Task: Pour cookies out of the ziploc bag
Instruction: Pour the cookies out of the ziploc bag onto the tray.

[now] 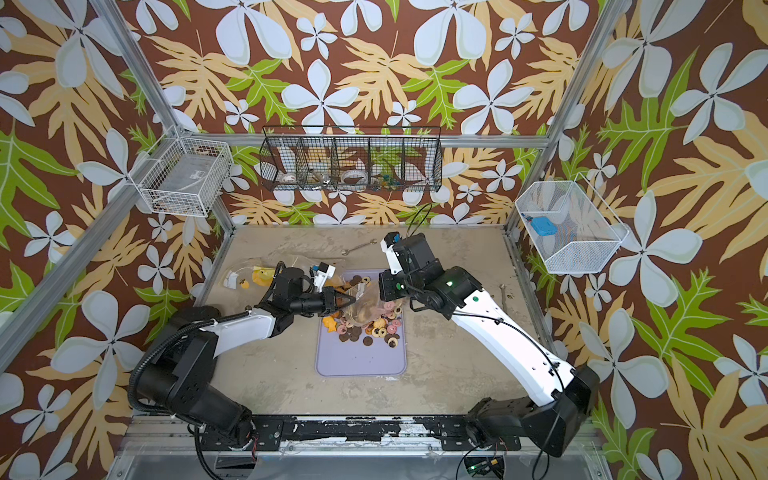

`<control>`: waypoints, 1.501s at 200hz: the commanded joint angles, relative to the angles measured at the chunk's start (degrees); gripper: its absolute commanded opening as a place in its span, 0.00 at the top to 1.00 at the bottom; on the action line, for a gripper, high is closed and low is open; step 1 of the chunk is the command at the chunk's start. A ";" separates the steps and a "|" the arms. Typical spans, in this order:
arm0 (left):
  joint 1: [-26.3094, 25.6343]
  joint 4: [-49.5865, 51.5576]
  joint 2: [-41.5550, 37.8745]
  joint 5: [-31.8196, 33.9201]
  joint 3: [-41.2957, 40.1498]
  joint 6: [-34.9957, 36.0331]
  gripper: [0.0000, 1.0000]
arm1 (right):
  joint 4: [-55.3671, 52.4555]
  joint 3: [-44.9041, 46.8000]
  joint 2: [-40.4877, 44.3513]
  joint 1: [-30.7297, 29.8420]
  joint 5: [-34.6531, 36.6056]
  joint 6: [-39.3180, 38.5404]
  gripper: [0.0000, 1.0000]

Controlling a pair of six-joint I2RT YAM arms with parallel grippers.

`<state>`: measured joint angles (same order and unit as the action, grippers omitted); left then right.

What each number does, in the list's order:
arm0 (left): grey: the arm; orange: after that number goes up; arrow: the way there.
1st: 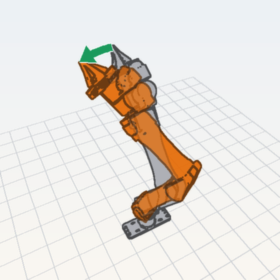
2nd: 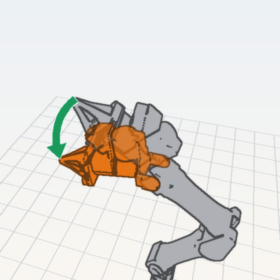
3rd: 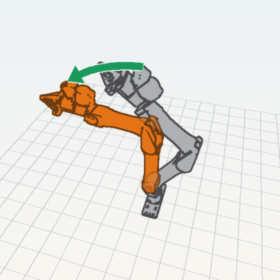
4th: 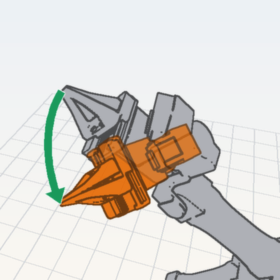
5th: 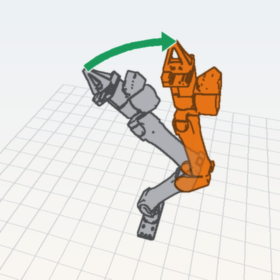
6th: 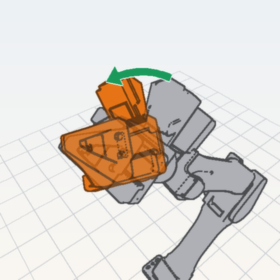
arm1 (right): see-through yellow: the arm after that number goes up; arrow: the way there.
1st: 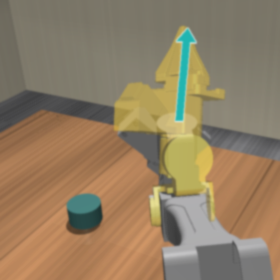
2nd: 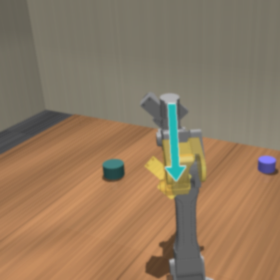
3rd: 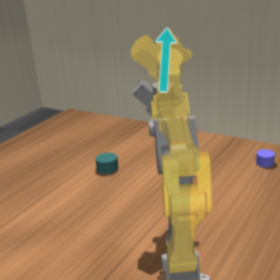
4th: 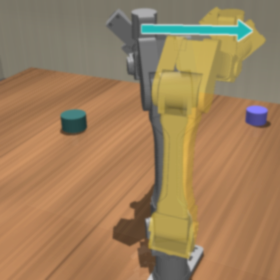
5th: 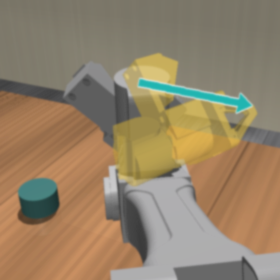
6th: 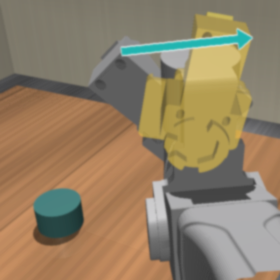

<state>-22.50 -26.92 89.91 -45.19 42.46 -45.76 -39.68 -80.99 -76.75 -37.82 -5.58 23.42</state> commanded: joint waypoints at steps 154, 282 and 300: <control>-0.18 1.13 3.51 2.21 -0.69 -0.66 1.00 | 4.05 3.90 -2.44 0.03 1.40 -1.20 1.00; -0.44 2.43 5.98 2.74 -0.59 0.11 1.00 | 5.61 3.27 -4.02 -2.87 -2.00 -0.59 1.00; -0.44 3.16 5.71 2.80 -0.49 0.47 0.96 | 7.05 6.04 -4.38 -3.02 -2.29 -0.06 1.00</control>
<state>-22.98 -26.20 95.85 -43.57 41.91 -46.15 -36.82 -77.45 -80.73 -40.53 -6.72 22.35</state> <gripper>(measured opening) 0.052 0.051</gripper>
